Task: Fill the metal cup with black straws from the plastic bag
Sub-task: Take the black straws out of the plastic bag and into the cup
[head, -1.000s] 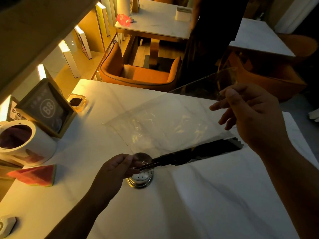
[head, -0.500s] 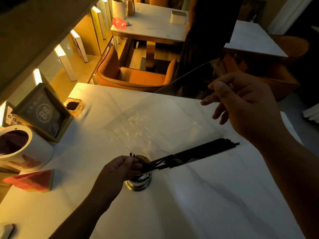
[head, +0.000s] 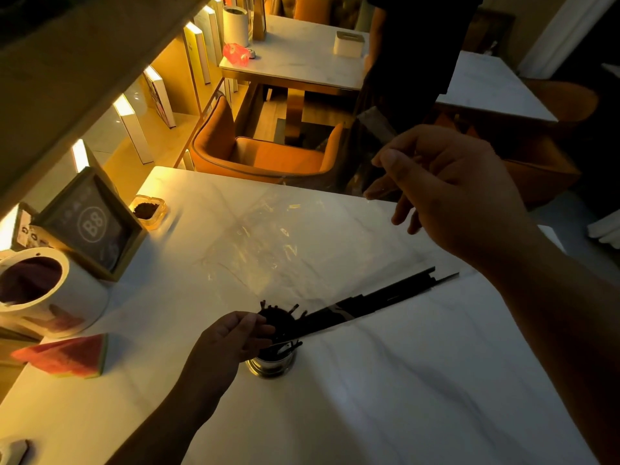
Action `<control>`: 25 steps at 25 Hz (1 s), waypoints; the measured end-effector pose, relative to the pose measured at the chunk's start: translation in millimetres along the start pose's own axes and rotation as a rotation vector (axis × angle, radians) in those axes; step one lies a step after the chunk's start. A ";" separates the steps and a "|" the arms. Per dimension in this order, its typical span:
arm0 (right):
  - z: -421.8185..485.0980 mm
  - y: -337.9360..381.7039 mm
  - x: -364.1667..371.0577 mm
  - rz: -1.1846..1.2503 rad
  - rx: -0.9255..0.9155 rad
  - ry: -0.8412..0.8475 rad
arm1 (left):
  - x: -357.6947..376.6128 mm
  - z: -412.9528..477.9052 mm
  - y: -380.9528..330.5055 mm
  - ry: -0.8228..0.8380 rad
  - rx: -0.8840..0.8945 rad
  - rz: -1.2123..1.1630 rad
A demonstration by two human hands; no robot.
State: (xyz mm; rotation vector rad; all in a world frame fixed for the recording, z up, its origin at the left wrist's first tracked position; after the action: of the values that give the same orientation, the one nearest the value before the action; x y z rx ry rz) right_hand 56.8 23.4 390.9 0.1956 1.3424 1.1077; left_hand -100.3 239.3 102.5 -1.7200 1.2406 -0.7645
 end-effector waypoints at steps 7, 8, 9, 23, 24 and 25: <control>16.3 27.0 31.0 -0.060 -0.021 0.107 | -5.8 -4.2 7.6 -0.045 -0.039 -0.046; 16.7 29.5 34.5 -0.065 -0.021 0.116 | -6.5 -4.8 9.5 -0.048 -0.048 -0.052; 16.8 31.7 36.6 -0.080 -0.023 0.119 | -6.8 -5.3 11.1 -0.048 -0.057 -0.057; 22.9 59.3 31.0 -0.098 -0.034 0.165 | -3.8 -9.8 -0.9 -0.017 -0.029 -0.073; 22.5 60.1 29.3 -0.101 -0.024 0.164 | -3.0 -9.5 -2.5 -0.022 -0.023 -0.074; 22.5 62.2 26.2 -0.104 -0.020 0.156 | -3.6 -9.8 -3.5 -0.031 -0.019 -0.081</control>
State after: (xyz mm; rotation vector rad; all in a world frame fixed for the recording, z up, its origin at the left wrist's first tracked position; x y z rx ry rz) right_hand 38.9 84.7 422.3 0.0246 1.4624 1.0646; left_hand -108.3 240.3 109.9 -1.7998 1.1662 -0.7726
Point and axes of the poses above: each hand's wrist, its own z-axis towards the middle knuckle, its own x-axis out of the palm, y = z × x, the point moved 6 cm from there along z, towards the middle knuckle, and after that the axes turned 2 degrees about -z, right-handed, at the moved point
